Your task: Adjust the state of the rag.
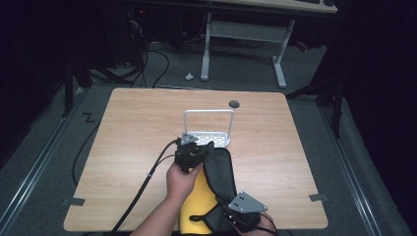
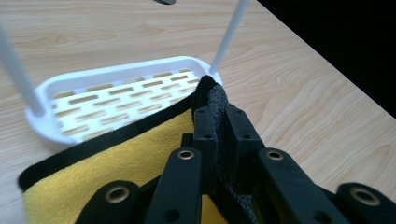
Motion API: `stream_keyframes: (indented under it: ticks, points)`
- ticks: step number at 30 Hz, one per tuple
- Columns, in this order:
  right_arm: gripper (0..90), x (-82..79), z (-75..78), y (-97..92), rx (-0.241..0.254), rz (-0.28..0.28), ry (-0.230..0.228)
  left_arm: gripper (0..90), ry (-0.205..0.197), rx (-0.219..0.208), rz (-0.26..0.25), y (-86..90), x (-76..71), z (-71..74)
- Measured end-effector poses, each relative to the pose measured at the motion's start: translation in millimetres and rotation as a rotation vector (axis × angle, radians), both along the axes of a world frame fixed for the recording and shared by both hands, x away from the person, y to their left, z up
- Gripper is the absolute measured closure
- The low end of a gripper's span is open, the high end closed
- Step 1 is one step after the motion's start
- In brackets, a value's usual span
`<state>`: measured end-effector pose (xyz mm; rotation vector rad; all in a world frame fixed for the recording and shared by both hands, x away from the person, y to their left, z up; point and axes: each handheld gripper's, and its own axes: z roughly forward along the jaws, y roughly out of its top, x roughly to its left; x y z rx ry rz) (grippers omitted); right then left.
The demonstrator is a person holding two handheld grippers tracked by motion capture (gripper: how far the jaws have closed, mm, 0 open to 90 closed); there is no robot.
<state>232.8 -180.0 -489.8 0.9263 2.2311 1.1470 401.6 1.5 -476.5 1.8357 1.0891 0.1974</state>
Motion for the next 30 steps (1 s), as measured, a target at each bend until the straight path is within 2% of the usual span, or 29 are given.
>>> stream_keyframes:
  ticks: [4, 7, 8, 10, 12, 16, 22, 23, 26, 28, 30]
  points:
    - [81.4, 0.2, -1.3, -14.8, 0.011, -0.035, 0.019, 80.8, 0.008, 0.005, -0.024, -18.7, 1.1, -3.0]
    - [67.7, 1.4, -4.8, -27.1, 0.017, -0.067, 0.034, 62.6, 0.024, -0.024, -0.036, -24.4, 1.3, -7.1]
    - [66.1, 1.6, -5.1, -31.2, 0.025, -0.087, 0.038, 60.0, 0.020, -0.029, -0.041, -24.1, 0.4, -7.3]
    - [63.7, 2.5, -4.0, -37.0, 0.034, -0.118, 0.022, 53.9, 0.014, -0.049, -0.053, -21.7, -2.3, -6.9]
    - [63.0, 4.6, -2.3, -41.2, 0.053, -0.142, 0.012, 51.9, 0.000, -0.079, -0.059, -14.2, -7.2, -5.3]
    - [64.1, 9.3, -5.9, -46.9, 0.062, -0.165, 0.027, 51.6, 0.004, -0.076, -0.081, 3.6, -16.3, -5.4]
    - [67.7, 14.6, -9.2, -52.0, 0.071, -0.186, 0.047, 55.2, 0.030, -0.021, -0.132, 33.2, -50.1, -22.2]
    - [68.5, 15.3, -9.8, -51.9, 0.067, -0.183, 0.051, 55.3, 0.039, -0.025, -0.141, 37.3, -57.3, -25.3]
    - [69.4, 17.0, -14.9, -48.7, 0.052, -0.154, 0.089, 56.4, 0.054, -0.001, -0.180, 44.2, -81.8, -33.2]
    - [69.4, 17.3, -18.8, -44.7, 0.030, -0.140, 0.113, 58.6, 0.031, 0.040, -0.211, 44.2, -100.1, -36.6]
    - [69.4, 18.4, -22.3, -42.0, 0.008, -0.135, 0.130, 60.2, 0.006, 0.076, -0.234, 41.4, -111.9, -37.9]
